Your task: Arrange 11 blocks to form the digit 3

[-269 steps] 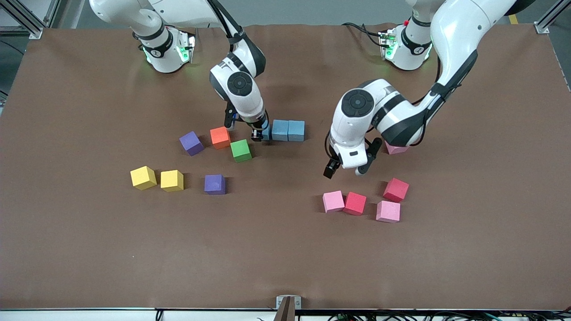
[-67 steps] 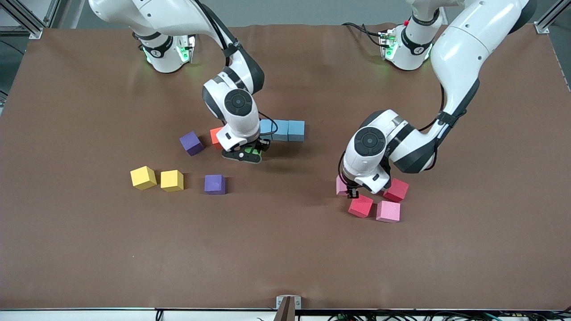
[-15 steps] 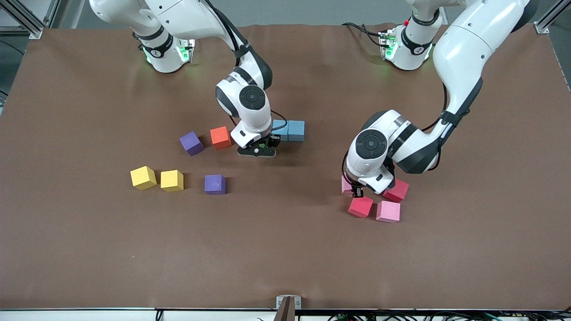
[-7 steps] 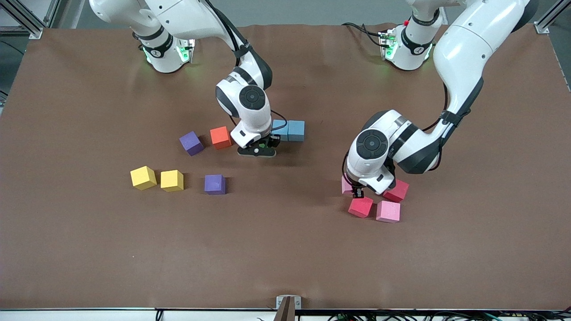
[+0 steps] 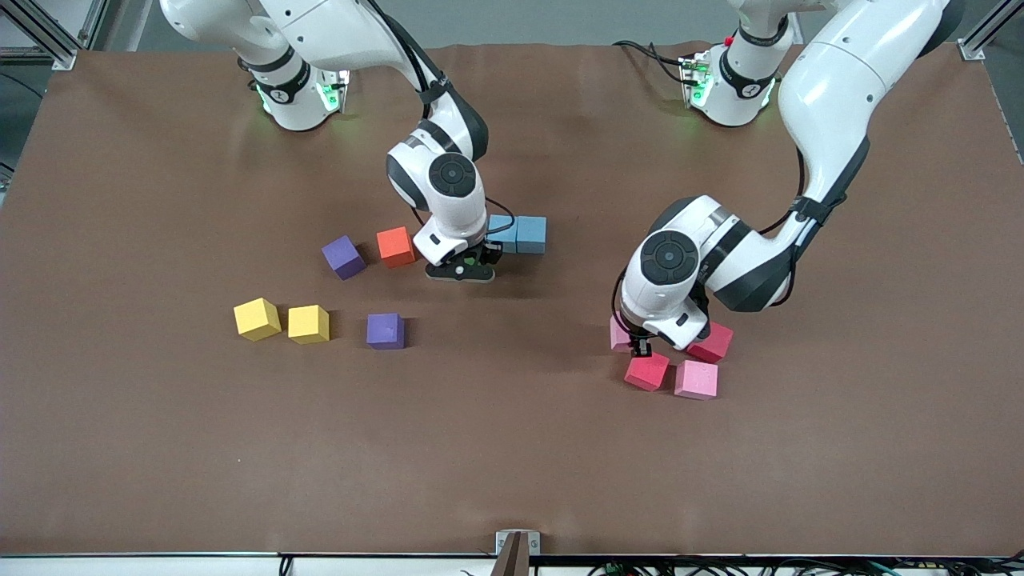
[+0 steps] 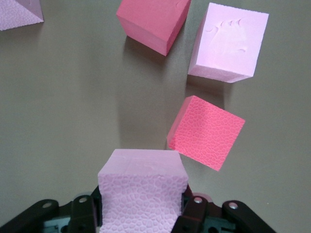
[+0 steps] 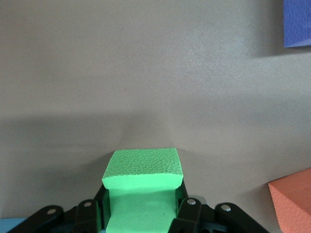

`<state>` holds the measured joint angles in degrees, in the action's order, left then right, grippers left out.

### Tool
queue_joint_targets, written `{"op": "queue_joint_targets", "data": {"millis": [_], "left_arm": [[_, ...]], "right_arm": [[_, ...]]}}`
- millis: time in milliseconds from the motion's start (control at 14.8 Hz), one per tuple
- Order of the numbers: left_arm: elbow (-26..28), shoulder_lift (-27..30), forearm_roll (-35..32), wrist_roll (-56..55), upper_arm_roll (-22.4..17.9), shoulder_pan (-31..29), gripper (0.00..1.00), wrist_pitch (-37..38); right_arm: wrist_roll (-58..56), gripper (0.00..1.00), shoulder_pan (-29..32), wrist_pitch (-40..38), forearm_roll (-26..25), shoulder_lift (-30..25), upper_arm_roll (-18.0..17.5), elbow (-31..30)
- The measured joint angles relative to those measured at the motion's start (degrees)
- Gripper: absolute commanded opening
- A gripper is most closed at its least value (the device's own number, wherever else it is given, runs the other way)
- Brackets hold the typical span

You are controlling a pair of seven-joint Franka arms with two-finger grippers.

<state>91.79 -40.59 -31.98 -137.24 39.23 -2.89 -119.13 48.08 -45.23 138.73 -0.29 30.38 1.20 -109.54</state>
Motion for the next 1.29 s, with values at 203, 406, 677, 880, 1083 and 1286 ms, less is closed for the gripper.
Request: {"op": "queue_joint_targets", "data": {"millis": [203,406,677,880,1083,1286], "left_arm": [[0.0,0.0,0.0,0.0,0.0,0.0,0.38,0.2],[0.1,0.0,0.0,0.1,0.0,0.0,0.38,0.2],[0.1,0.0,0.0,0.1,0.0,0.0,0.38,0.3],[0.2,0.0,0.0,0.1,0.0,0.0,0.38,0.3],[0.2,0.0,0.0,0.1,0.0,0.0,0.38,0.3],[0.2,0.0,0.0,0.1,0.0,0.0,0.38,0.3]], "right_arm": [[0.0,0.02,0.0,0.0,0.0,-0.1,0.0,-0.1],[0.0,0.02,0.0,0.1,0.0,-0.2,0.0,-0.3],[0.0,0.02,0.0,0.1,0.0,-0.3,0.0,-0.5],[0.0,0.02,0.0,0.1,0.0,-0.3,0.0,-0.5],[0.1,0.02,0.0,0.1,0.0,-0.3,0.0,-0.5],[0.7,0.02,0.0,0.0,0.0,-0.3,-0.1,-0.5]]}}
